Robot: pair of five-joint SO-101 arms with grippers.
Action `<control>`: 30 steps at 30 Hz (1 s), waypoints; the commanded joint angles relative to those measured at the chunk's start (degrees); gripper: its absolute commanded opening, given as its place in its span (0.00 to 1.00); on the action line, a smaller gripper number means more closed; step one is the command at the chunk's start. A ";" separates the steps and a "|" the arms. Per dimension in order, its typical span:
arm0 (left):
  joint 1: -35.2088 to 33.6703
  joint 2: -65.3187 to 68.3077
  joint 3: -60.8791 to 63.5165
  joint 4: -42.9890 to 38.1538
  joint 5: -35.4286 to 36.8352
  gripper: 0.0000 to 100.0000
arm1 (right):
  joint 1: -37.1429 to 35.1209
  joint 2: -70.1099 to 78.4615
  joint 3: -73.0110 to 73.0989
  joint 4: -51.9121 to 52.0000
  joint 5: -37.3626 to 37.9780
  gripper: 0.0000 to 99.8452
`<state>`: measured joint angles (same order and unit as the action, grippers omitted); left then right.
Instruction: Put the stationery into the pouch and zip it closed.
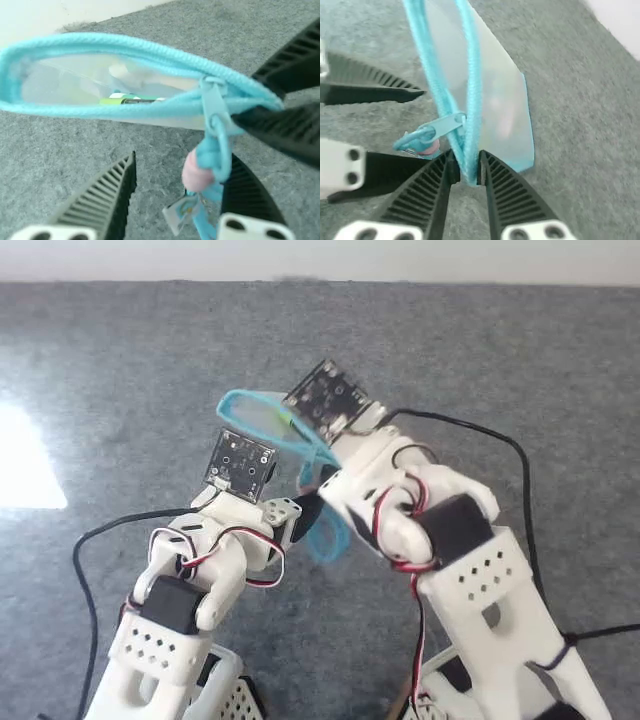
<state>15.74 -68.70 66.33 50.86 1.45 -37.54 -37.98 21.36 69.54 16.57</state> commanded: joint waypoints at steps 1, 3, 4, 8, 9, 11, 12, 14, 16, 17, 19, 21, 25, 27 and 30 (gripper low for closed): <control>-0.26 0.44 -0.22 -1.67 0.88 0.26 | -2.42 -2.86 -2.99 0.22 -0.53 0.01; -0.26 0.44 -0.13 -2.55 1.23 0.23 | -3.03 -2.95 -2.73 0.31 -0.44 0.01; -0.26 0.44 0.31 -3.34 1.23 0.21 | -3.12 -3.21 -2.29 0.31 -0.35 0.01; -0.62 0.44 2.68 -6.77 0.97 0.13 | -2.77 -3.38 -0.53 0.13 -0.09 0.01; -0.70 0.35 2.86 -6.95 0.97 0.11 | -2.77 -3.38 0.09 0.04 0.88 0.01; -0.70 0.00 2.86 -6.86 0.97 0.06 | -2.68 -3.38 1.32 -0.13 1.85 0.01; -0.70 0.00 2.77 -6.86 0.88 0.04 | -2.59 -3.38 1.93 -0.22 2.20 0.01; -1.14 0.00 2.77 -6.68 0.88 0.01 | -0.84 -3.38 3.25 -0.31 2.20 0.01; -2.99 0.00 2.77 -6.77 0.88 0.01 | 1.36 -3.47 4.84 -0.40 3.69 0.01; -4.04 0.00 2.68 -6.86 0.88 0.01 | 2.59 -3.47 5.80 -0.66 4.04 0.01; -5.36 0.18 1.80 -6.68 0.88 0.01 | 4.79 -3.47 7.91 -1.98 4.48 0.01; -5.89 0.35 1.27 -6.51 0.88 0.01 | 6.20 -3.47 9.67 -3.03 4.57 0.01; -6.68 0.35 1.10 -6.51 0.88 0.01 | 6.99 -3.47 10.99 -2.86 5.98 0.01; -8.18 0.35 0.92 -6.51 0.88 0.01 | 7.60 -3.56 10.99 -2.77 5.98 0.01; -11.25 0.35 0.48 -6.51 0.88 0.01 | 9.19 -3.56 10.99 -2.95 6.07 0.01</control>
<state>8.53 -68.62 69.67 45.58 1.80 -32.35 -41.49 32.18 66.81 21.93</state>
